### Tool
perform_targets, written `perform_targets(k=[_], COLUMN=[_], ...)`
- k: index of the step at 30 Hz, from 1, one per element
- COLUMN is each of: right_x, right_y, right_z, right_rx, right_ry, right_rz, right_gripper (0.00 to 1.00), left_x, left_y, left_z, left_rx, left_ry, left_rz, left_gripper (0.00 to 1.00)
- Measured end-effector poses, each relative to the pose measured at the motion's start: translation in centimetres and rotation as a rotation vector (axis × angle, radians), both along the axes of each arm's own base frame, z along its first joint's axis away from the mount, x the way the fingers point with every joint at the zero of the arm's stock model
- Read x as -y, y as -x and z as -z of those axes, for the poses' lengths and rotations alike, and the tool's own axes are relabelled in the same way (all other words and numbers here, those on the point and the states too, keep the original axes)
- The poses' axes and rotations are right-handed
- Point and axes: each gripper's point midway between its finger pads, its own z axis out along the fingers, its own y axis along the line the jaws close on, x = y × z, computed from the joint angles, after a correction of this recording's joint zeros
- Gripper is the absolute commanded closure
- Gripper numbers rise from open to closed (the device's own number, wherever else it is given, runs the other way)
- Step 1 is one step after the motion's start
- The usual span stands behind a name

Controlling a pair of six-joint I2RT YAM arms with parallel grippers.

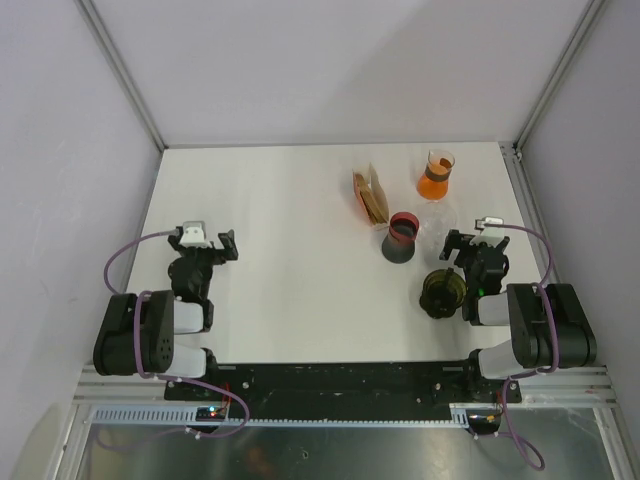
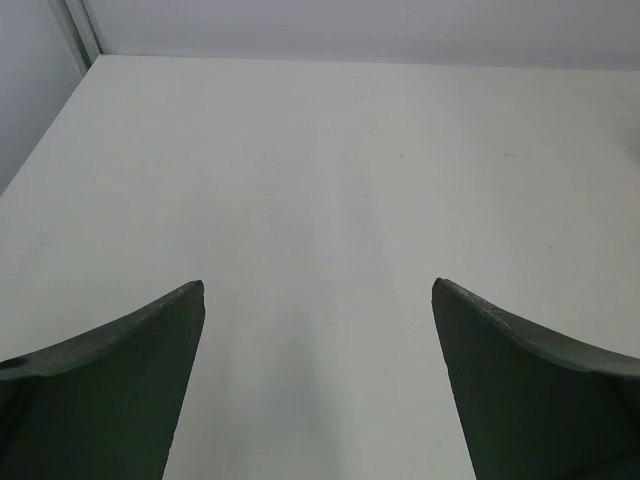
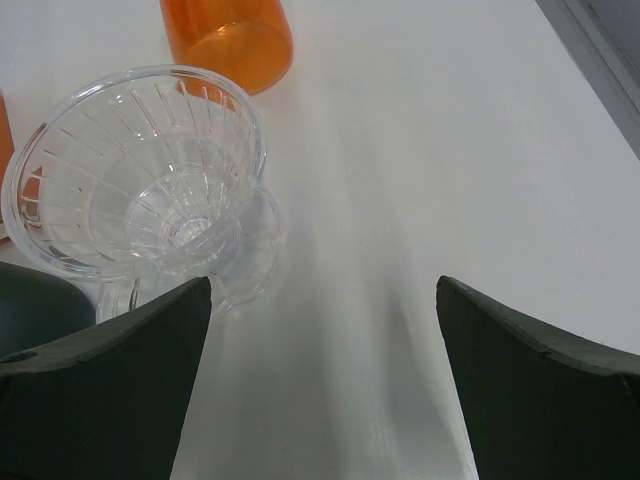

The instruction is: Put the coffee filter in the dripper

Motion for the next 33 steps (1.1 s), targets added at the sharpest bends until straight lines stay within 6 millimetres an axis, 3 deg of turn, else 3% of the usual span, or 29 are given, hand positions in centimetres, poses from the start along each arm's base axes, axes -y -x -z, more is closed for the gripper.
perform_targets(k=[12,16,21,27,33], right_x=[0.4,1.1,1.2,-2.7,-9.8], right_y=[0.3,0.3,-0.1,-0.4,-1.5], right_z=[-0.3,-4.5,-12.5,-18.7,-20.8], right_rx=[-0.013,0.054,0.17,0.168,-0.014], right_ry=[-0.001,-0.035,-0.098,-0.153,-0.139], right_rz=[0.028,0.068,0.055,-0.113,-0.322], right_gripper=[0.01,0.01,0.08,0.13,0.23], left_x=[0.0,0.4,1.6,1.4,1.4], left_y=[0.0,0.0,-0.4,-4.4,-5.5], left_z=[0.0,0.0,-0.8,-4.6,-9.2], left_rx=[0.0,0.0,-0.028,-0.099,-0.175], left_ry=[0.0,-0.002,-0.011,-0.066,-0.14], left_rz=[0.0,0.022,0.097,0.137,0.176], left_gripper=[0.0,0.0,0.0,0.0,0.0])
